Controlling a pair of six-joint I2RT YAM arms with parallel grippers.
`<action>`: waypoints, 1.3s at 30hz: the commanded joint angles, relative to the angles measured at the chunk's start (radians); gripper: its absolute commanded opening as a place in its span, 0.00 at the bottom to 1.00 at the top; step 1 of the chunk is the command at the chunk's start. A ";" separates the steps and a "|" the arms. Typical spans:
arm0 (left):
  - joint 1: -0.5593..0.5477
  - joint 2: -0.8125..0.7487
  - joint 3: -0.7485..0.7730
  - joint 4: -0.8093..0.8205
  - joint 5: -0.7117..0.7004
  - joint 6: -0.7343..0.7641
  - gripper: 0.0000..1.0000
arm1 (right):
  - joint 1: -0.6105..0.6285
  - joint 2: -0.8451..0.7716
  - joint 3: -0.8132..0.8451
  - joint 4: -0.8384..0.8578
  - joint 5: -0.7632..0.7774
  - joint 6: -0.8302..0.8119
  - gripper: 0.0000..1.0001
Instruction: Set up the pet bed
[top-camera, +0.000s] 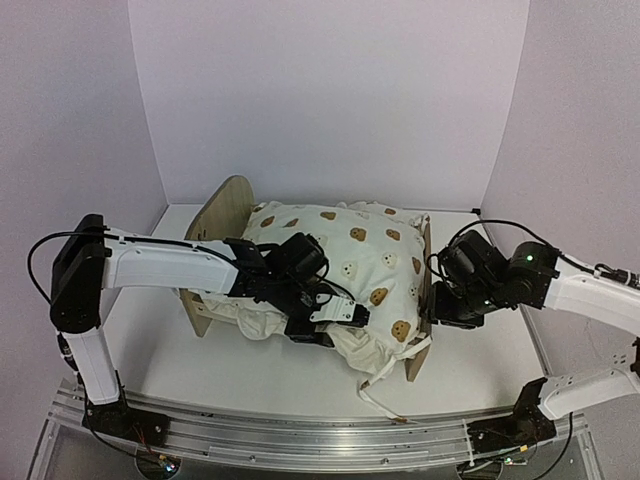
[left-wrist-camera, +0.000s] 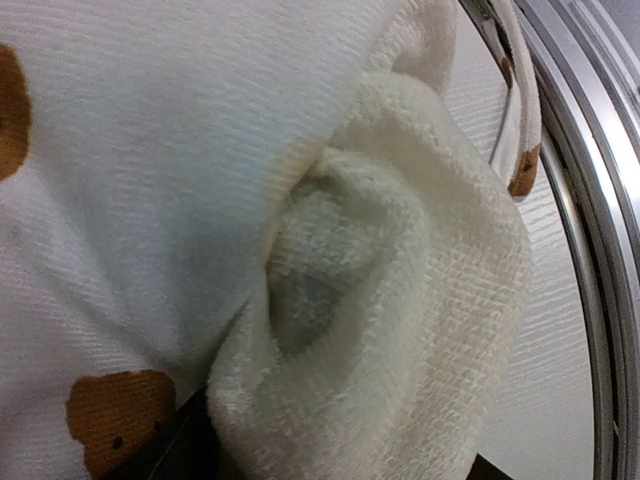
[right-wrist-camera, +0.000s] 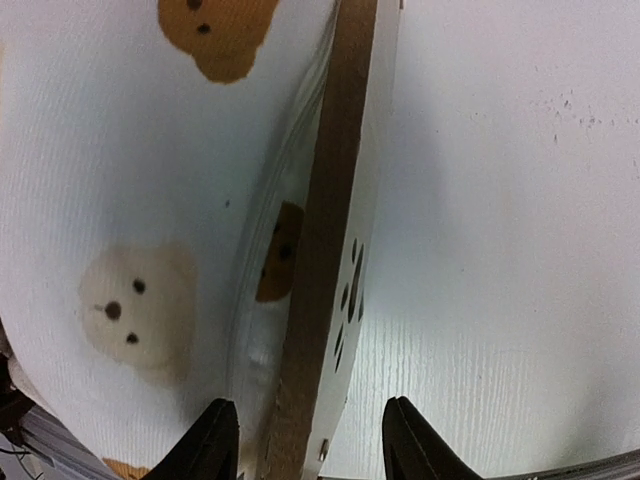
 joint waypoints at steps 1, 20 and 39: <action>0.009 0.058 0.049 -0.112 -0.001 -0.011 0.57 | -0.078 0.065 0.002 0.109 -0.094 -0.093 0.47; 0.014 0.204 0.498 -0.426 0.074 -0.337 0.00 | -0.251 0.091 0.187 0.064 -0.283 -0.435 0.51; 0.065 0.210 0.946 -0.489 0.097 -0.545 0.00 | -0.251 -0.271 0.024 0.156 -0.555 -0.532 0.49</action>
